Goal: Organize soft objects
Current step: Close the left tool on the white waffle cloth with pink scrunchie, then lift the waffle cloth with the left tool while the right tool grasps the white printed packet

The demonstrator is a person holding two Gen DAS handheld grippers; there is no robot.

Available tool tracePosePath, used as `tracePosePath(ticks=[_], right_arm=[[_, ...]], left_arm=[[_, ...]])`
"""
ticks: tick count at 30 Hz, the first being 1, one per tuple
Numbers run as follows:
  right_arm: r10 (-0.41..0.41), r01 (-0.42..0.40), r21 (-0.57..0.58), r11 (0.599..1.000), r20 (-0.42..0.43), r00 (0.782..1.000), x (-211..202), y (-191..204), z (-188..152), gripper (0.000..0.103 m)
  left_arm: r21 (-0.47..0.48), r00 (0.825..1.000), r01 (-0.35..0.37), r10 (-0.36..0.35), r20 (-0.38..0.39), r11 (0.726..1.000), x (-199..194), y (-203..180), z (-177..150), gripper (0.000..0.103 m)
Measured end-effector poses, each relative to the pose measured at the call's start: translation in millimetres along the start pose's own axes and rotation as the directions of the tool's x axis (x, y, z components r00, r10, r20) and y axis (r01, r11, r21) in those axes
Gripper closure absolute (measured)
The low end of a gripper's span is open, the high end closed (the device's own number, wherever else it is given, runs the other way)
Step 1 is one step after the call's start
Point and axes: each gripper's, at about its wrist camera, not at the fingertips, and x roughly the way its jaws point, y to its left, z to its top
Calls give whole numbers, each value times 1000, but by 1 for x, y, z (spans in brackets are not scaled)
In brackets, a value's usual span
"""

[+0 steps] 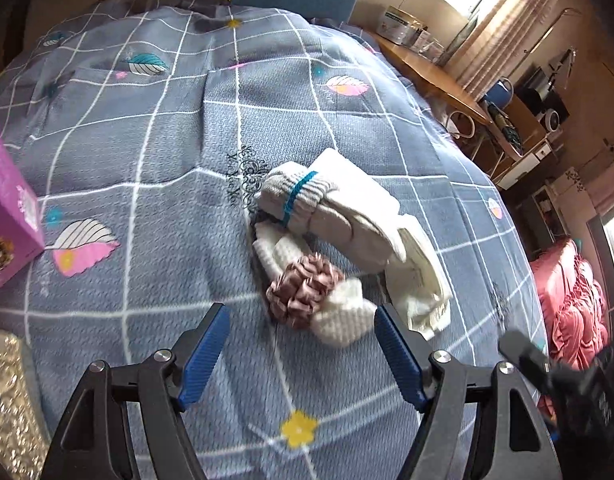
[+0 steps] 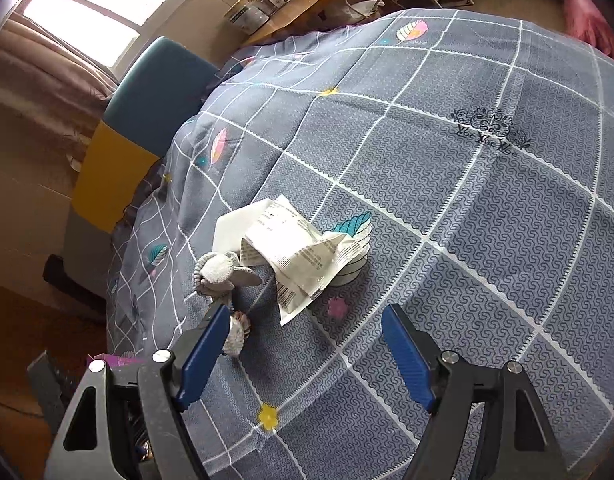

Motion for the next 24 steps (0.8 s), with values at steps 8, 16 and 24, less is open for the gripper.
tracePosePath(ticks=[8, 16, 24], right_arm=[[24, -24, 12, 1000, -25, 999, 5, 0, 0, 23], [28, -27, 11, 1000, -22, 999, 8, 0, 1, 23], [1, 0, 12, 1000, -25, 1000, 6, -5, 1, 23]], left_arm=[[-10, 998, -35, 34, -60, 999, 46, -5, 20, 37], [81, 1000, 14, -13, -20, 997, 16, -2, -5, 63], [187, 999, -36, 35, 12, 982, -36, 16, -77, 63]])
